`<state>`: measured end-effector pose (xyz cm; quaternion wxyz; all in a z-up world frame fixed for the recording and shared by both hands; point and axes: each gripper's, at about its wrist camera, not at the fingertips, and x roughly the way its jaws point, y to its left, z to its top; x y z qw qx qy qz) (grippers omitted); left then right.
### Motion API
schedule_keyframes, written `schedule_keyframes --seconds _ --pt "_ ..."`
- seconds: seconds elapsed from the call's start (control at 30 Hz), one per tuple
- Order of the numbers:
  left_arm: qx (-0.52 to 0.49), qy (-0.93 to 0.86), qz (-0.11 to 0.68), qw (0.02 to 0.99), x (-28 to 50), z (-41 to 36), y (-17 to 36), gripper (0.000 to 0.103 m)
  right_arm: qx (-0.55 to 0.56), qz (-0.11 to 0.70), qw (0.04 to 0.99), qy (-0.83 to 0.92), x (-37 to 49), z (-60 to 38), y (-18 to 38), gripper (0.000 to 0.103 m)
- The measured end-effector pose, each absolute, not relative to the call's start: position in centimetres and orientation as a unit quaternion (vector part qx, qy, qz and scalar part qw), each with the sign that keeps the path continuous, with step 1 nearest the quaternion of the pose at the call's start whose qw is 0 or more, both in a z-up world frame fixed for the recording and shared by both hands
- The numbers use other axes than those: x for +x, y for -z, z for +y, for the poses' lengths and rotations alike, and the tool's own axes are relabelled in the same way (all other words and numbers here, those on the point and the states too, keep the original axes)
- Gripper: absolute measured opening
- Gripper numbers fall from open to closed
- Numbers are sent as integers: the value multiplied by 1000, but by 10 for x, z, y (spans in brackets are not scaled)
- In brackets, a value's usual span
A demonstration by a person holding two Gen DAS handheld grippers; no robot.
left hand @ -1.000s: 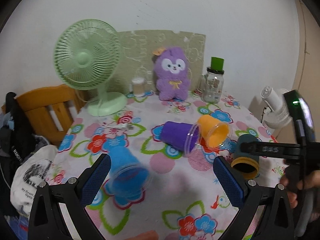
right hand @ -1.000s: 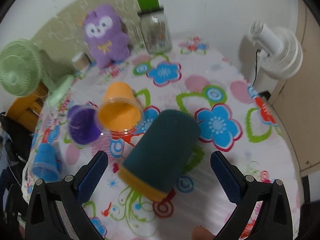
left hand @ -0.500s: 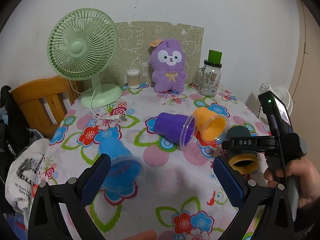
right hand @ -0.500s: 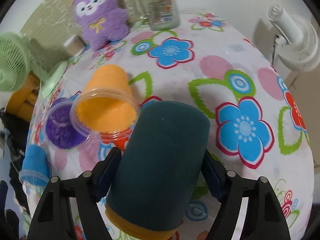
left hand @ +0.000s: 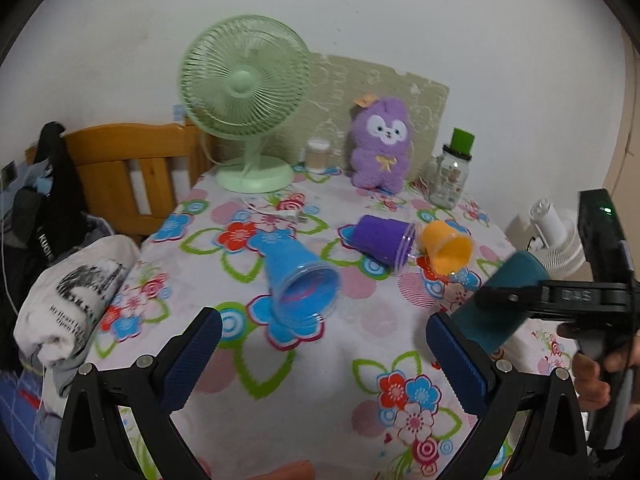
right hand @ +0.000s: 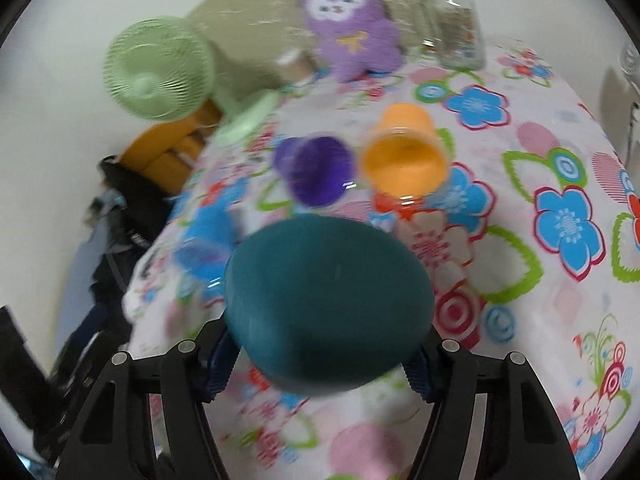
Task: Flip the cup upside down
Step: 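Lift the teal cup with the right tool and turn it toward the left tool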
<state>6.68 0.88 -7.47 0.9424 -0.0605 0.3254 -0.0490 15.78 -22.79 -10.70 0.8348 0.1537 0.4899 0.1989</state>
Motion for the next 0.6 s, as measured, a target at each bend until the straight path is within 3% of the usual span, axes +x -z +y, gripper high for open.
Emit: schedule_keyframes --seconds 0.27,0.5,0.57,0.6 --pt "-36 46 308 950 23 27 59 103 116 530 786 -298 98 -193 90 70" --pt "-22 48 302 952 7 30 52 103 110 600 706 -360 90 -160 128 70" --pt "-28 45 306 950 8 32 54 103 118 610 696 -359 98 -155 141 75" --pt "-30 45 309 950 9 33 54 103 122 611 698 -353 104 -153 146 83"
